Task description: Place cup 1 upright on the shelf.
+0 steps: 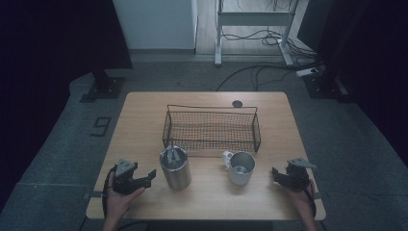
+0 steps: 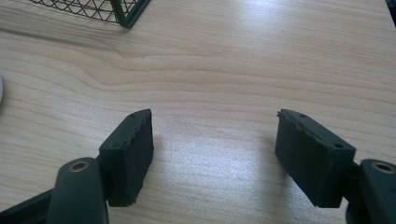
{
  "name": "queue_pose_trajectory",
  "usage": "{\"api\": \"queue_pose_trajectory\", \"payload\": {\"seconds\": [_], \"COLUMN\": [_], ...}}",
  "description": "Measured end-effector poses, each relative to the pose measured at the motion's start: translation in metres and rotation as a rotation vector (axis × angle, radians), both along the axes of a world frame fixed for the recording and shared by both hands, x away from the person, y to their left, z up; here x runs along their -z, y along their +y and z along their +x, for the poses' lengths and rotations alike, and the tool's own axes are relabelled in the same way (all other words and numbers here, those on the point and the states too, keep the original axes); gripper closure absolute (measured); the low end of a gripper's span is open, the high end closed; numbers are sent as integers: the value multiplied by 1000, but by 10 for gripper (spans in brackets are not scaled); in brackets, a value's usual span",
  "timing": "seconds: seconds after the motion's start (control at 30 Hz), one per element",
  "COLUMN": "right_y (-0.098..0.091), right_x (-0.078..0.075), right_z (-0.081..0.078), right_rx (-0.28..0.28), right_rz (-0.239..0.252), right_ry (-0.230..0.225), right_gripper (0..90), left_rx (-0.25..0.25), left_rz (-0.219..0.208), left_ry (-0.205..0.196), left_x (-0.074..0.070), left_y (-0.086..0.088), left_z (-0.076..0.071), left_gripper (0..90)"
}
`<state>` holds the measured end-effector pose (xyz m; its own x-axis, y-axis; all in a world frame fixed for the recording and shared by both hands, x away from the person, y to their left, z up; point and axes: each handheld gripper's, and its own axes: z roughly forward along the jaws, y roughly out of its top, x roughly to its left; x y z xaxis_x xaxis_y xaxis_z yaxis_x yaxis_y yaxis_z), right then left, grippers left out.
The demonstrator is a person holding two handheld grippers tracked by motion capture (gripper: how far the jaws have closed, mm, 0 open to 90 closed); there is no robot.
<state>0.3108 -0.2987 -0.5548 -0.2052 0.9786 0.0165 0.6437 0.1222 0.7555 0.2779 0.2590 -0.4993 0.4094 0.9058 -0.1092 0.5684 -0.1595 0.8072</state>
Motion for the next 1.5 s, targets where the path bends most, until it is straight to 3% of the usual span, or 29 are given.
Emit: {"api": "queue_pose_trajectory", "payload": {"seconds": [0.67,1.17,1.5], "right_y": [-1,-1,-1], "right_x": [0,0,0], "right_z": [0,0,0], "right_rx": [13,18,22], "right_rz": [-4,-5,-5], "right_ry": [2,1,1], "right_gripper": [271,270,269], "left_rx": [53,155,213], "left_rz": [-9,-64,-68], "left_ry": [-41,-95,-102], "left_x": [-21,-51,-57], "left_y": [-11,-27,-41], "left_z": [-14,-37,-45], "left_gripper": [155,146,100]}}
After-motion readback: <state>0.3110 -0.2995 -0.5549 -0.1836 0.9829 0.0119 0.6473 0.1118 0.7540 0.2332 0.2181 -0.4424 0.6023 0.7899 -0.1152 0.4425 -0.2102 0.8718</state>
